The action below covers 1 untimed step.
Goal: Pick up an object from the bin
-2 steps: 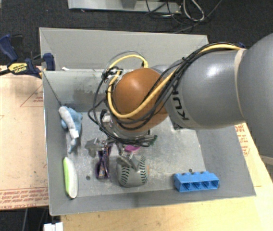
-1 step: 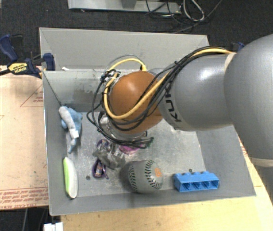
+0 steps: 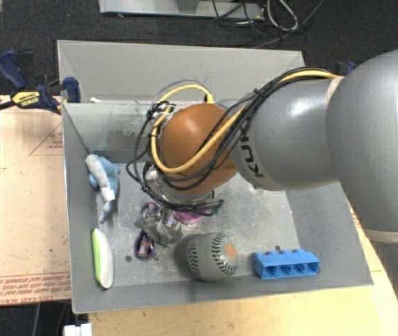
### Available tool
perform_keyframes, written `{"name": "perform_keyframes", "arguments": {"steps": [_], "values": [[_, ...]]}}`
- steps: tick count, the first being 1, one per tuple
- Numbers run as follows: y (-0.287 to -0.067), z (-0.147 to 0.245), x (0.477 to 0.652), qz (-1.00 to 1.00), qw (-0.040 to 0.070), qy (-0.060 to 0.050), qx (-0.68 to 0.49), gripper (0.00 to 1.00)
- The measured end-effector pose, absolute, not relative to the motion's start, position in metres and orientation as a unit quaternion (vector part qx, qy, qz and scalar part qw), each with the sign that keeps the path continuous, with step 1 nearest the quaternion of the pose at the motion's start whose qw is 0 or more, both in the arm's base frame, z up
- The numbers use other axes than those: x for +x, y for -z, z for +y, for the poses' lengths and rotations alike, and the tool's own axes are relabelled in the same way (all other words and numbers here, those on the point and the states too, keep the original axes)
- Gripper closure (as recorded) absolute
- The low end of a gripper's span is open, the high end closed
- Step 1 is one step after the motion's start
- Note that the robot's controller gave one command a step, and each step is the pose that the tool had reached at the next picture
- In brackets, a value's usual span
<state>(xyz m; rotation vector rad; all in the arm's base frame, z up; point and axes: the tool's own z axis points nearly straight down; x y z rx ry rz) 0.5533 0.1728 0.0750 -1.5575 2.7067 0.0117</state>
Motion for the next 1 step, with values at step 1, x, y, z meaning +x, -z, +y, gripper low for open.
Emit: {"name": "perform_keyframes", "arguments": {"steps": [1], "values": [[-0.0783,0.1727,0.5527,0.867,0.009,-0.004,-0.498,1.0]]}}
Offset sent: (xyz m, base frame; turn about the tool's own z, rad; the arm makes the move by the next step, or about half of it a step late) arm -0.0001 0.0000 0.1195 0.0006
